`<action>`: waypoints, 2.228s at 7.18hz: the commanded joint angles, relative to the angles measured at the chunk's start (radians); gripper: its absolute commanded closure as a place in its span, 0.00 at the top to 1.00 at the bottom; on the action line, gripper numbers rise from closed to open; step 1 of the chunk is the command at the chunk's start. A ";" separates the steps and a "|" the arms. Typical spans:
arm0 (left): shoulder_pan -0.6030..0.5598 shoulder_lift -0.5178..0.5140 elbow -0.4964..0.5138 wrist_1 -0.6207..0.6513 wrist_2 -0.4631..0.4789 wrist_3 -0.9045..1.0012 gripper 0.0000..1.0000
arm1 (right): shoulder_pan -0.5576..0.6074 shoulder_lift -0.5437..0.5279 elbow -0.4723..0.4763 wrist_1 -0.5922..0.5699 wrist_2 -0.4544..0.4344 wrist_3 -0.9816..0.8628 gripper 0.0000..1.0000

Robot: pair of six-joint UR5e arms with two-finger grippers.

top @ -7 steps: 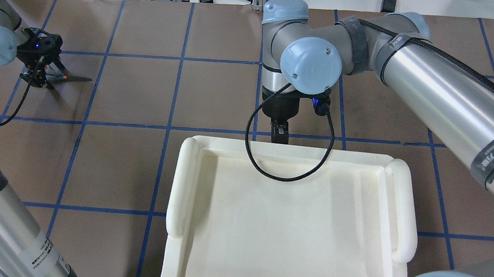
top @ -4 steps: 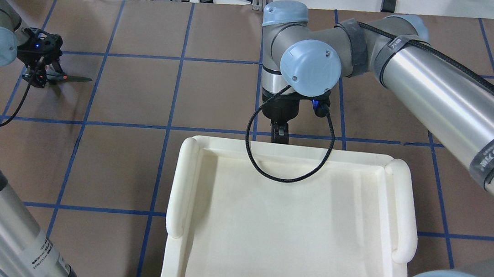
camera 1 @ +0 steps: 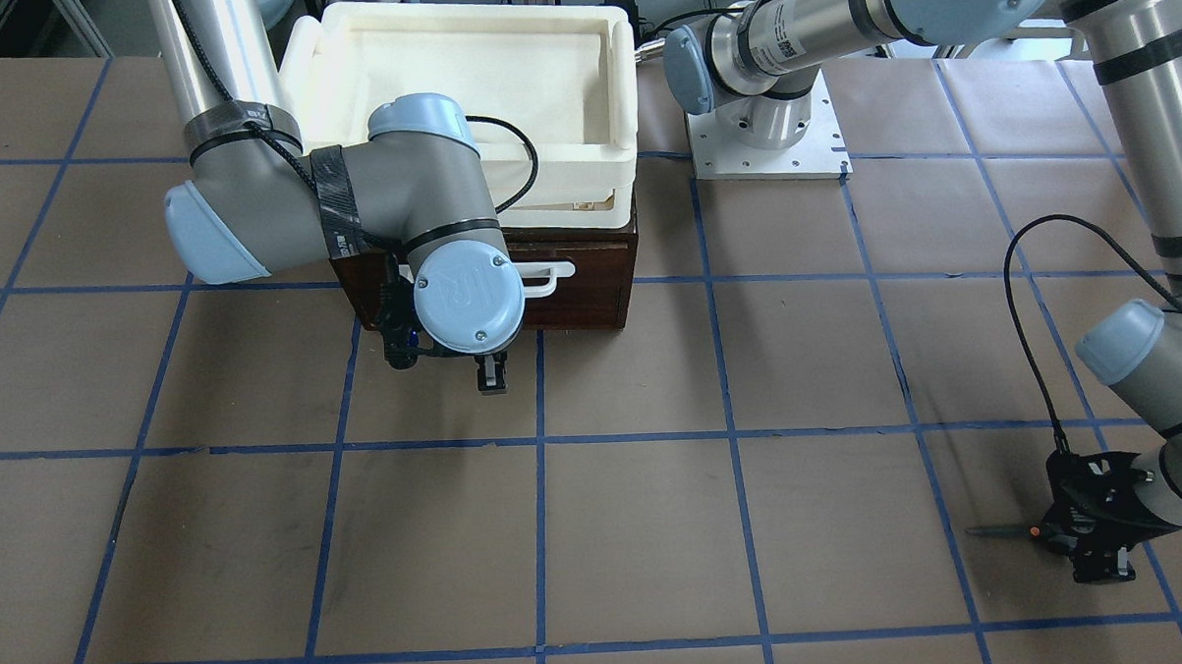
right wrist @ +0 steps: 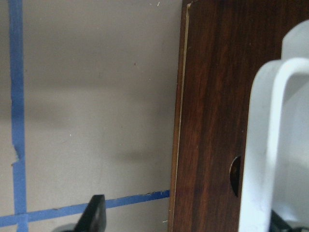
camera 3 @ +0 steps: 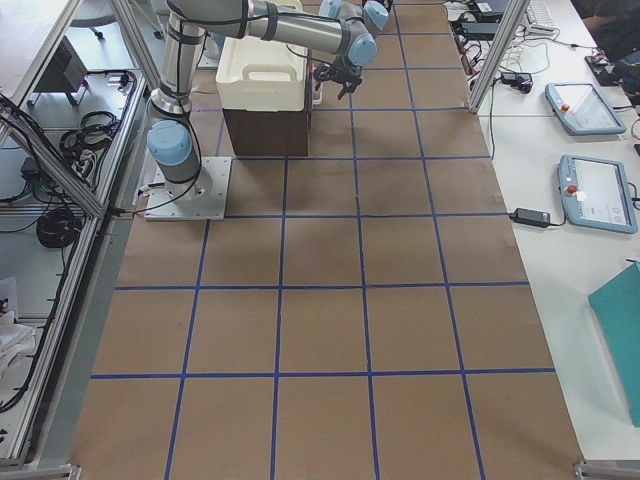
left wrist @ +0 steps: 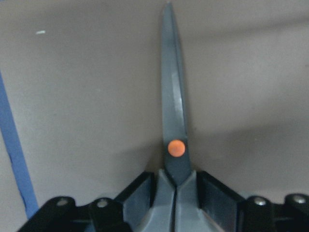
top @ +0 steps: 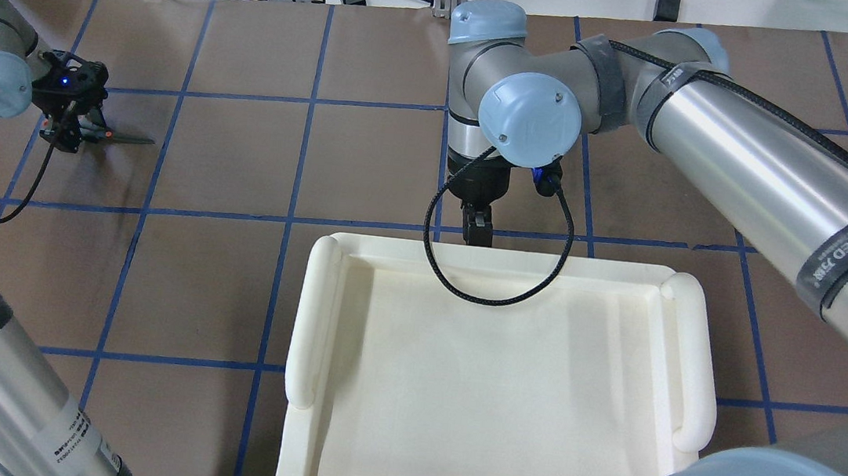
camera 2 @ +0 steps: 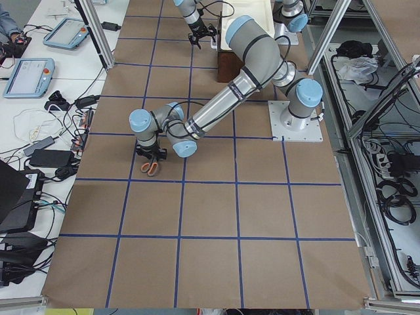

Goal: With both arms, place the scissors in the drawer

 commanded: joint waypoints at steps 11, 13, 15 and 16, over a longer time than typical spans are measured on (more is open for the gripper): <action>-0.024 0.131 -0.031 -0.022 -0.014 -0.017 0.11 | -0.026 0.049 -0.118 -0.105 -0.019 -0.191 1.00; -0.046 0.146 -0.049 -0.028 -0.012 -0.034 0.11 | -0.032 0.055 -0.127 -0.107 -0.019 -0.209 1.00; -0.052 0.152 -0.054 -0.028 -0.015 -0.050 0.09 | -0.041 0.055 -0.129 -0.108 -0.017 -0.249 1.00; -0.052 0.157 -0.054 -0.028 -0.015 -0.050 0.09 | -0.043 0.055 -0.129 -0.124 -0.017 -0.257 1.00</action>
